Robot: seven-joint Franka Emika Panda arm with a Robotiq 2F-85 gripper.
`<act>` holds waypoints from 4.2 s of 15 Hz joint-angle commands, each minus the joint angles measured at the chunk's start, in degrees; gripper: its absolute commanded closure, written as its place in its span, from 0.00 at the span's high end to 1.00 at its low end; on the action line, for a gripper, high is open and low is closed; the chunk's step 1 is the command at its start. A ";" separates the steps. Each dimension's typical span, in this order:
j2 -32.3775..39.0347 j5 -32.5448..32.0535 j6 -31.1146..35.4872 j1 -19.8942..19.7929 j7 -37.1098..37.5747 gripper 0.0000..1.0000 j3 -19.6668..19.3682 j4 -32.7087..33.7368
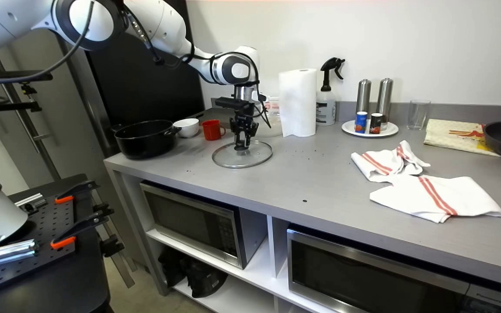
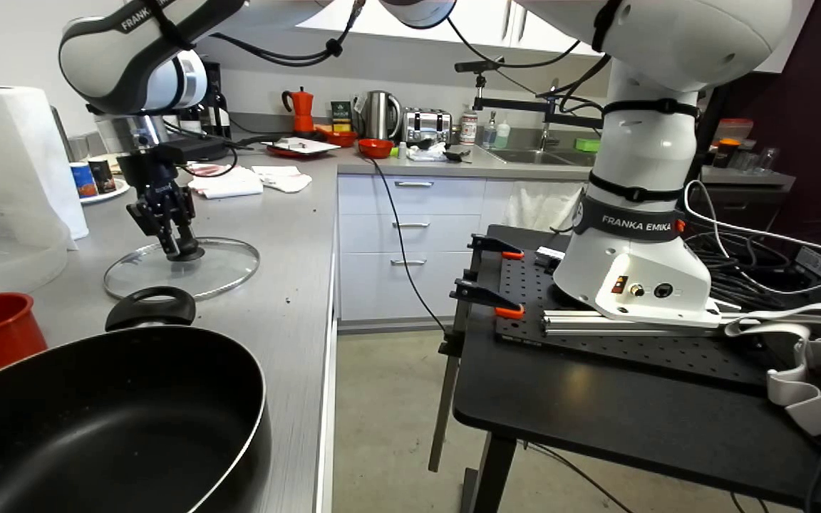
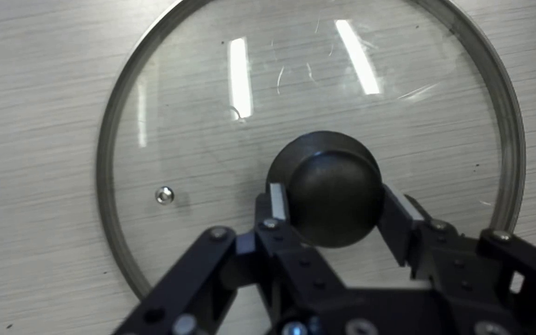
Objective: Place the lid on the pot
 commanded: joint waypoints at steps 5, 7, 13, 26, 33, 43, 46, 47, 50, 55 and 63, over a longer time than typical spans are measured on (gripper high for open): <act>-7.39 -1.18 -0.76 0.79 0.54 0.25 -0.41 -4.20; -11.02 -1.86 -0.96 1.25 0.89 0.25 -0.53 -6.52; -25.63 -2.10 -1.61 4.43 2.06 0.25 -1.06 -18.05; -50.99 -7.67 -1.85 14.80 10.31 0.25 4.96 -49.26; -49.24 -8.57 0.49 19.05 16.38 0.25 9.45 -53.84; -41.16 -10.96 5.42 25.33 21.72 0.25 10.82 -48.39; -38.51 -11.12 5.99 26.40 21.12 0.25 10.62 -45.55; -37.57 -11.03 6.15 26.67 20.89 0.25 10.55 -44.46; -35.05 -10.82 6.19 27.41 20.31 0.25 10.38 -41.14; -31.09 -9.47 6.43 27.72 18.88 0.25 10.38 -36.26; -27.20 -7.56 7.94 27.82 18.21 0.25 10.69 -32.83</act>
